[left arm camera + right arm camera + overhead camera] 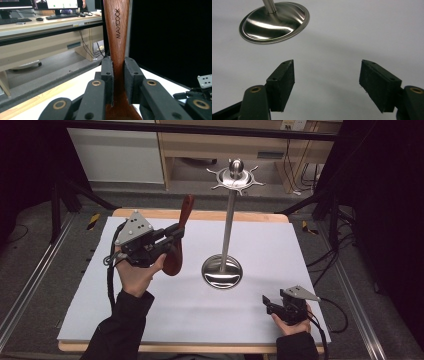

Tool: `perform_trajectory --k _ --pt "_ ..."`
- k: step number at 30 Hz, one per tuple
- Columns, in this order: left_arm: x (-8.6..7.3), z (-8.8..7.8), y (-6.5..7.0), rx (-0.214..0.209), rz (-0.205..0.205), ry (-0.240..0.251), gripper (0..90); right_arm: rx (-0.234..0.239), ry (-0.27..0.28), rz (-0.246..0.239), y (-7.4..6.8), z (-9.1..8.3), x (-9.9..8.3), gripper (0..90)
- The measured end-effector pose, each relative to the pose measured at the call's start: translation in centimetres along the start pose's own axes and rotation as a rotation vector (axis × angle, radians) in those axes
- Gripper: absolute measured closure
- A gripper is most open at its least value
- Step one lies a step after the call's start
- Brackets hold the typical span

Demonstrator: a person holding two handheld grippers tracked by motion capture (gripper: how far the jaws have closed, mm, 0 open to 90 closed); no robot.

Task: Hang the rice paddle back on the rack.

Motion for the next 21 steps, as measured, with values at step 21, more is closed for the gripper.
perform_trajectory --k 21 --pt "2.1 1.2 0.4 -0.011 0.034 0.005 78.6 0.003 -0.001 -0.002 0.0 0.0 0.0 28.7"
Point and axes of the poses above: each handheld gripper's, and its own axes: z roughly forward along the jaws, x roughly out of its top, y roughly to its right, the point moved 8 cm from there along z, roughly forward along the jaws, and after that the axes turned 11 degrees about -x, right-handed, at the moved point
